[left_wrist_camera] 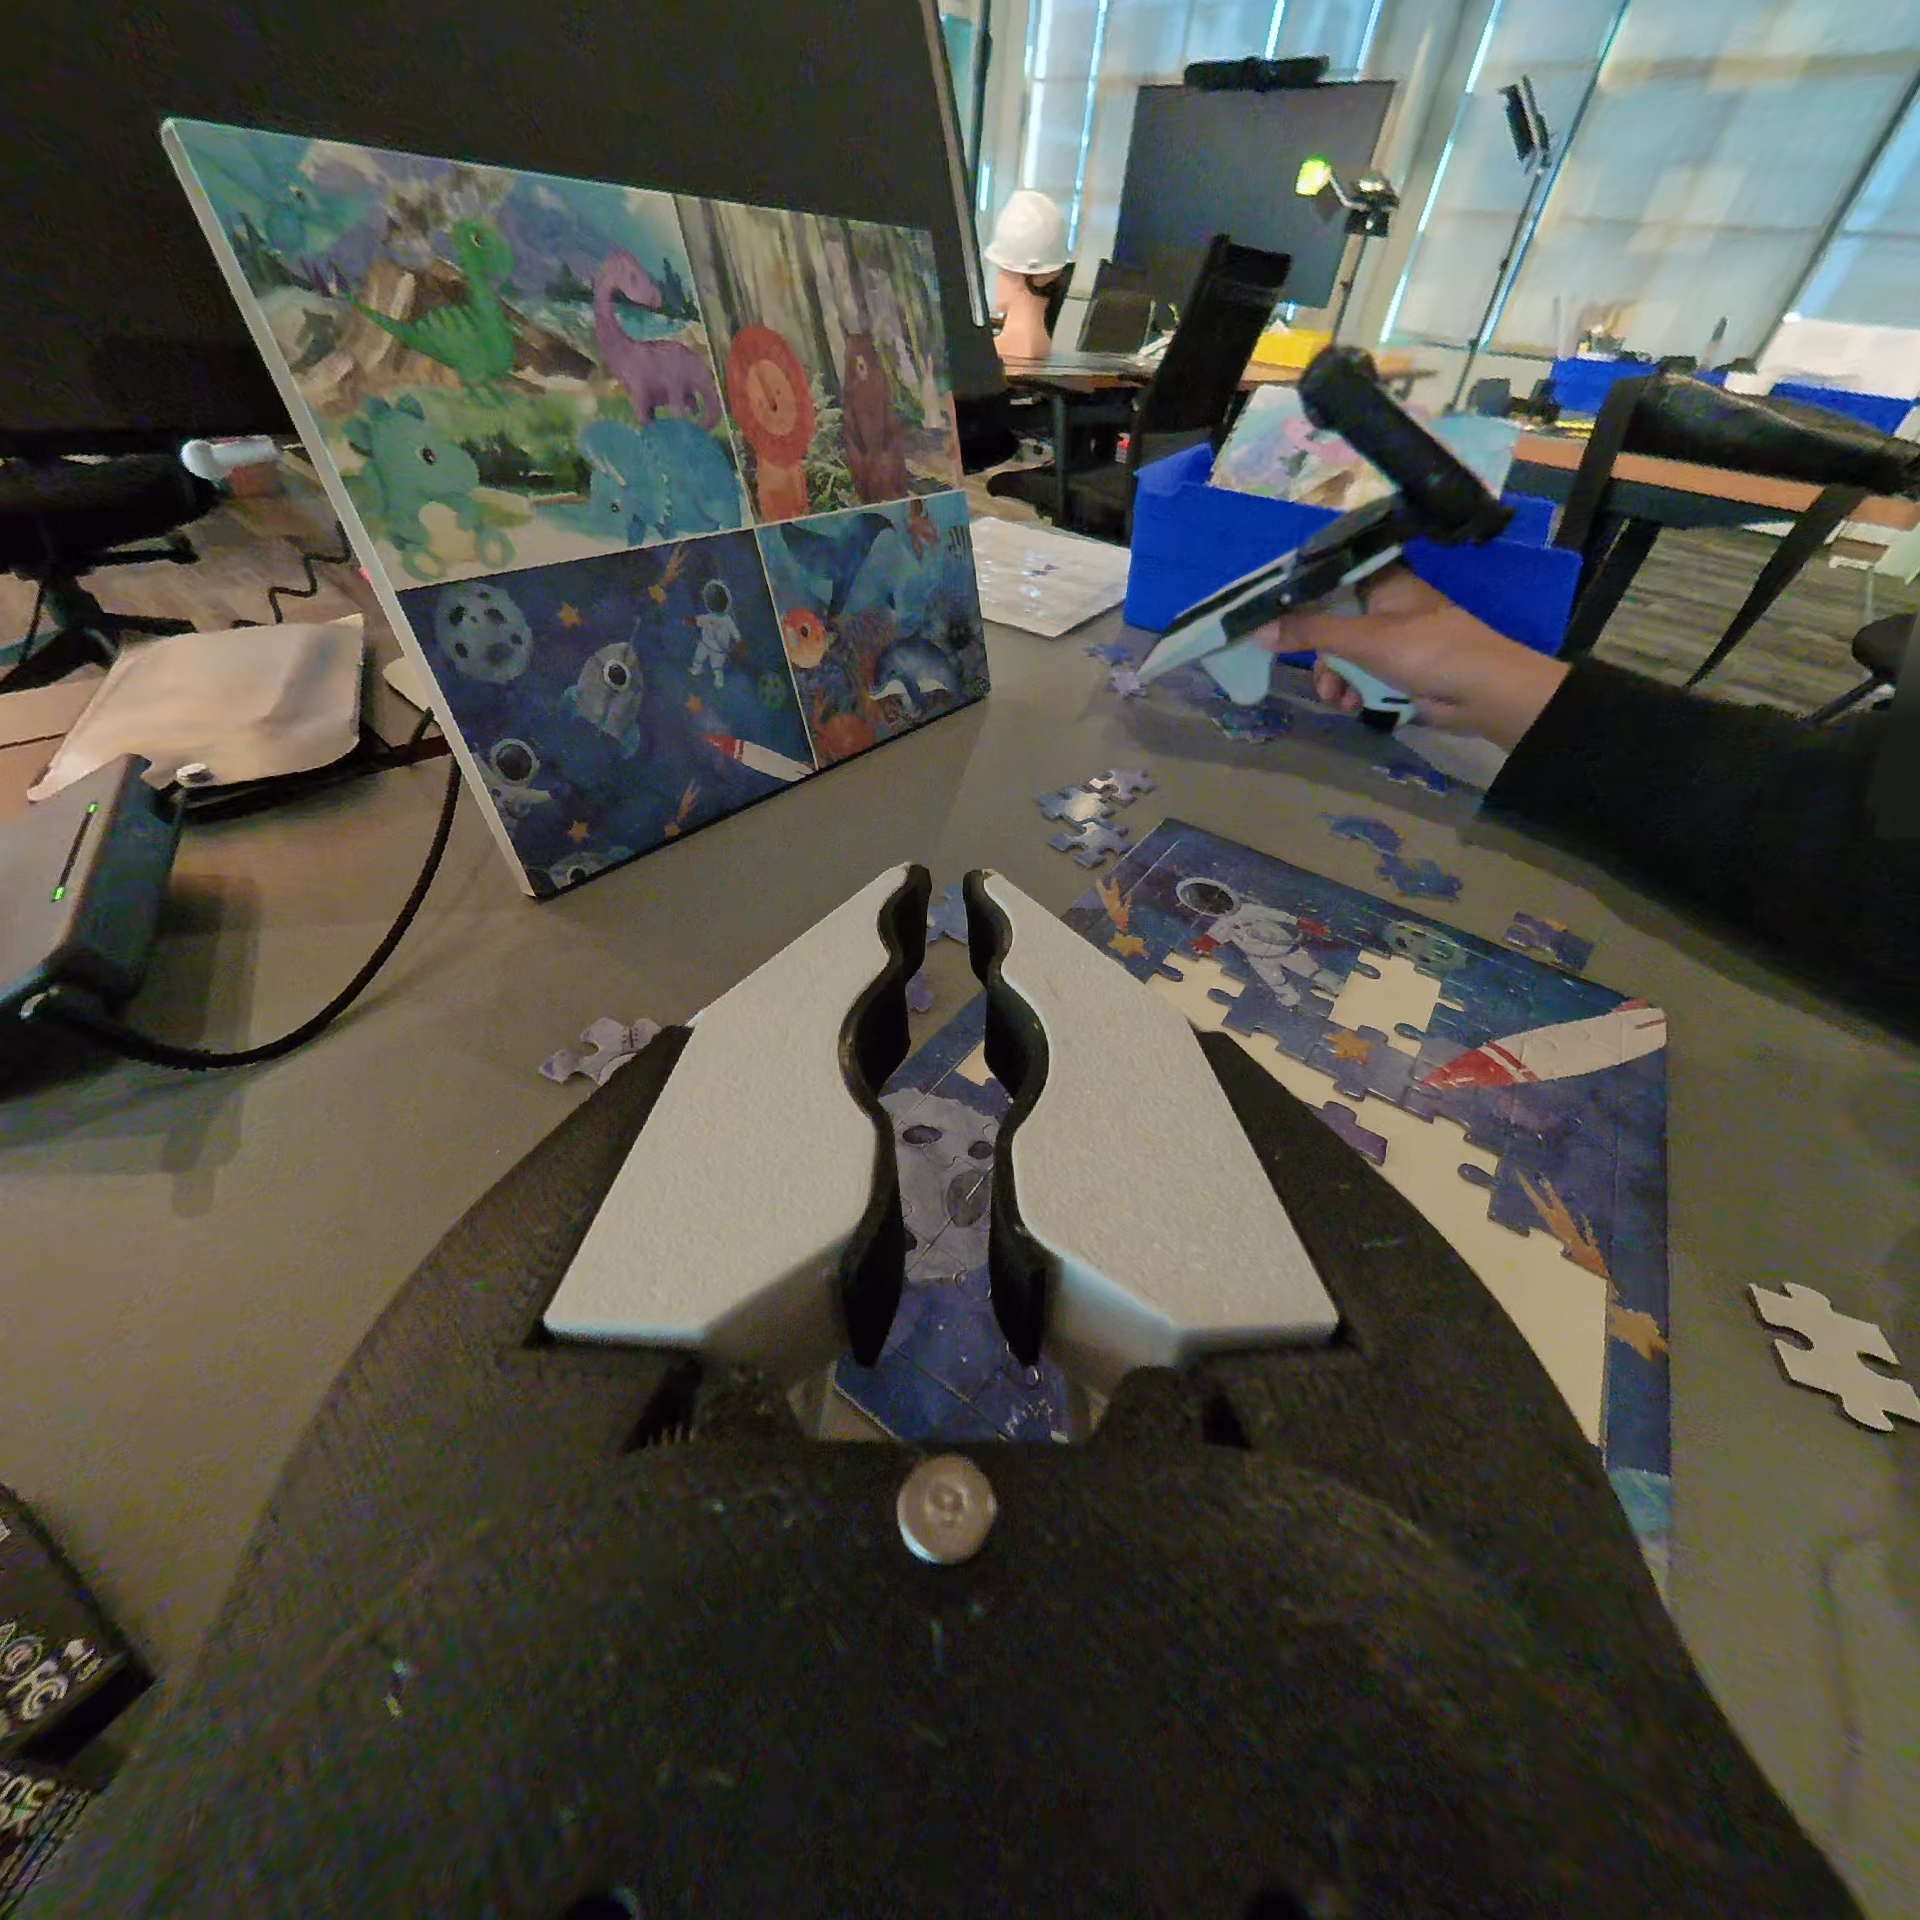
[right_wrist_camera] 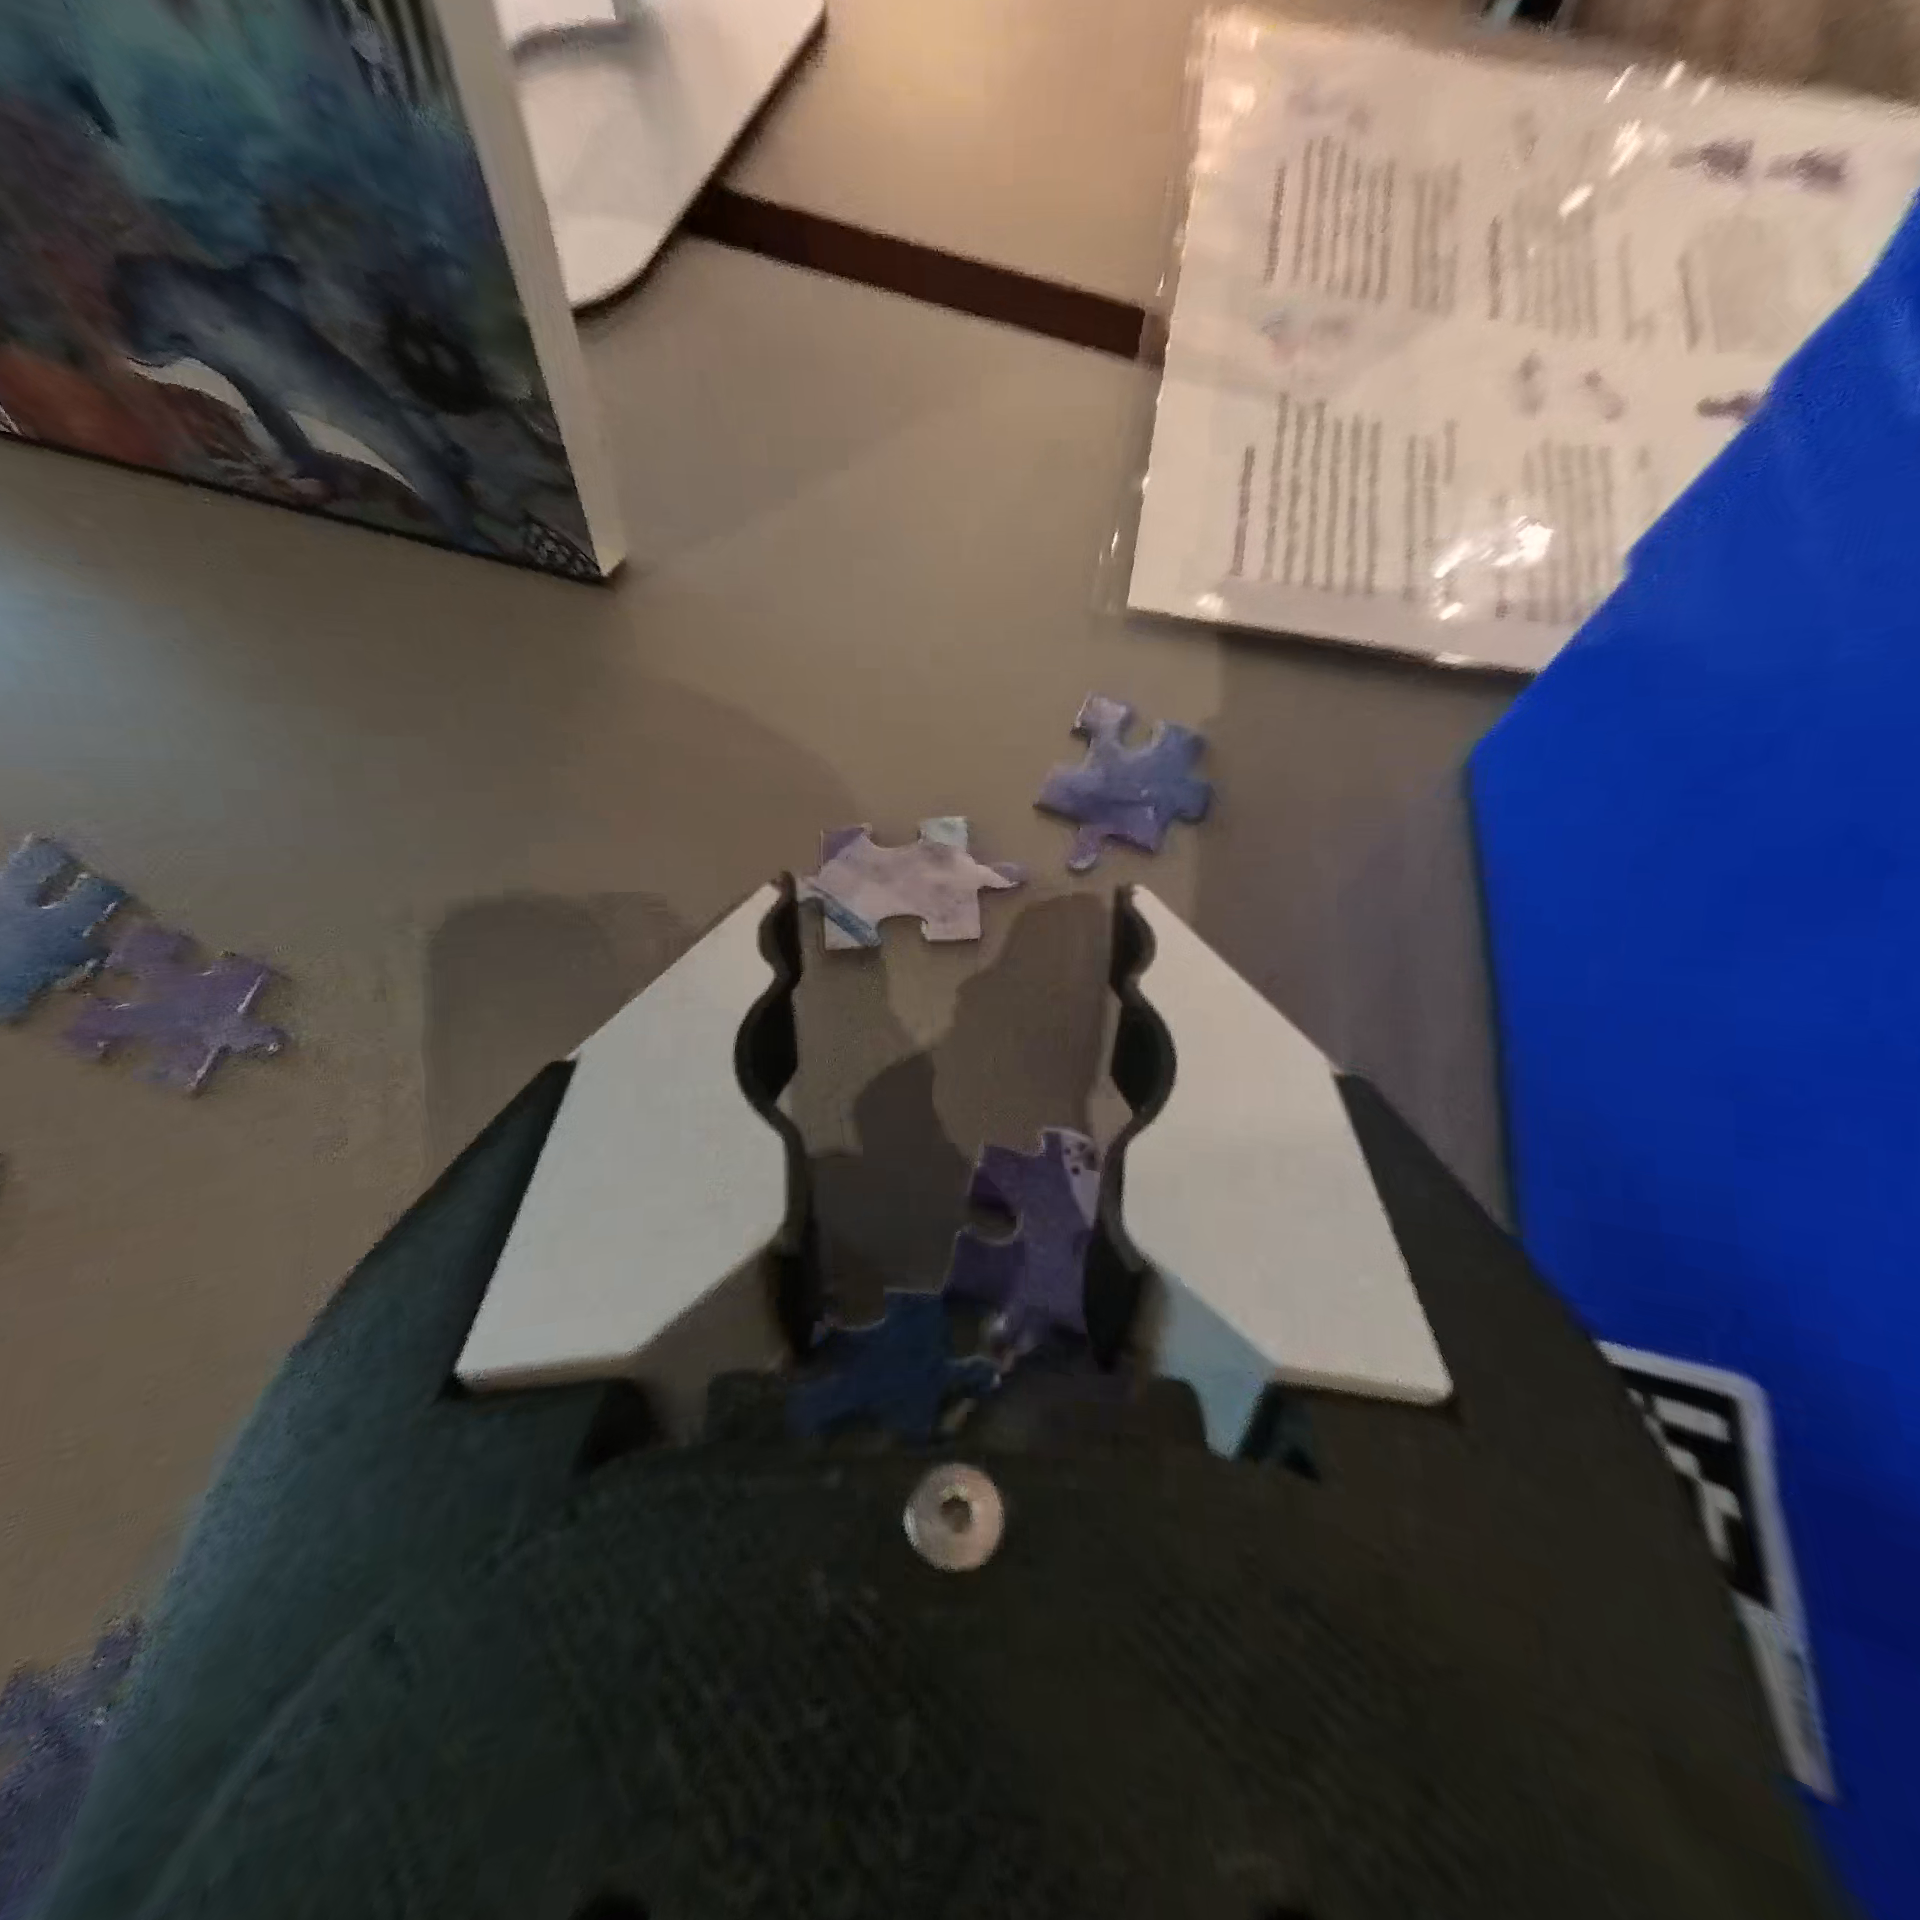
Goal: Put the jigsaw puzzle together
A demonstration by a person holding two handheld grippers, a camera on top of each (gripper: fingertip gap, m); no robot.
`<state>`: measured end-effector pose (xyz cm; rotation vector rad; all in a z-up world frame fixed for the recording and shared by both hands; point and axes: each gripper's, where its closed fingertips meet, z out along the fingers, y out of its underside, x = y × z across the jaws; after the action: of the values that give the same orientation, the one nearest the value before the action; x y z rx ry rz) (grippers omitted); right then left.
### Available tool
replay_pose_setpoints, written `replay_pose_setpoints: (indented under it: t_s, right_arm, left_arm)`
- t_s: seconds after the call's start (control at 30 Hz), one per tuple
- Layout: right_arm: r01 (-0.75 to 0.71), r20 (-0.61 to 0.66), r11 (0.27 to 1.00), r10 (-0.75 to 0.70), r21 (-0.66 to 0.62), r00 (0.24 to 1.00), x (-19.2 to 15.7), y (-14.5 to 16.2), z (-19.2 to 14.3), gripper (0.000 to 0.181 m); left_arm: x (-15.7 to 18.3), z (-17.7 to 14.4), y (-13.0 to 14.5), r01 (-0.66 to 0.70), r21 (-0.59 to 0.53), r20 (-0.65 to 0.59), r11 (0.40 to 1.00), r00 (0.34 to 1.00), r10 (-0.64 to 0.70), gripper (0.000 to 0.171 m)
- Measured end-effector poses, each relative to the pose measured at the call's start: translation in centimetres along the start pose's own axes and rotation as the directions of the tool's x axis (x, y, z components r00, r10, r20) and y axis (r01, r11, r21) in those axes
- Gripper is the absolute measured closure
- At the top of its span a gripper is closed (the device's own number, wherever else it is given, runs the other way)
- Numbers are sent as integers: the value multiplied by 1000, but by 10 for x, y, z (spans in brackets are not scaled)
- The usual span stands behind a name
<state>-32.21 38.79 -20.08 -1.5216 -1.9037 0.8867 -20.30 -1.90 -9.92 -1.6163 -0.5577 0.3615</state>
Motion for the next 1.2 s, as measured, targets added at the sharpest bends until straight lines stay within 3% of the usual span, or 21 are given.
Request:
replay_pose_setpoints:
  t_s: [0.07, 0.17, 0.2, 0.3, 0.87, 1.03, 1.2]
  right_arm:
    - [-36, 40, 999, 37, -29, 999, -2, 4, 7, 114]
    - [8, 22, 999, -7, -39, 1000, -4, 5, 10, 118]
    - [31, 41, 999, -29, -35, 999, -10, 5, 10, 135]
    - [53, 59, 997, -50, -48, 997, -19, 5, 8, 152]
    - [138, 140, 990, -131, -36, 981, -63, 1, -2, 152]
    - [142, 216, 989, -146, 34, 965, -94, -14, -16, 152]
    - [192, 343, 966, -241, 172, 908, -162, -38, -43, 152]
  left_arm:
    - [0, 0, 0, -4, -2, 2, 1000, 1000, 4, 167]
    - [0, 1, 0, -3, -3, 1, 1000, 1000, 3, 167]
    - [0, 1, 0, -2, -2, 0, 1000, 1000, 2, 167]
    - [0, 0, 0, -5, -2, 2, 1000, 1000, 5, 167]
    - [2, 0, 0, -6, -2, -4, 1000, 1000, 6, 167]
    - [2, 1, 1, -6, -7, -4, 1000, 1000, 6, 167]
    - [2, 4, 4, 6, -20, -16, 1000, 1000, -6, 164]
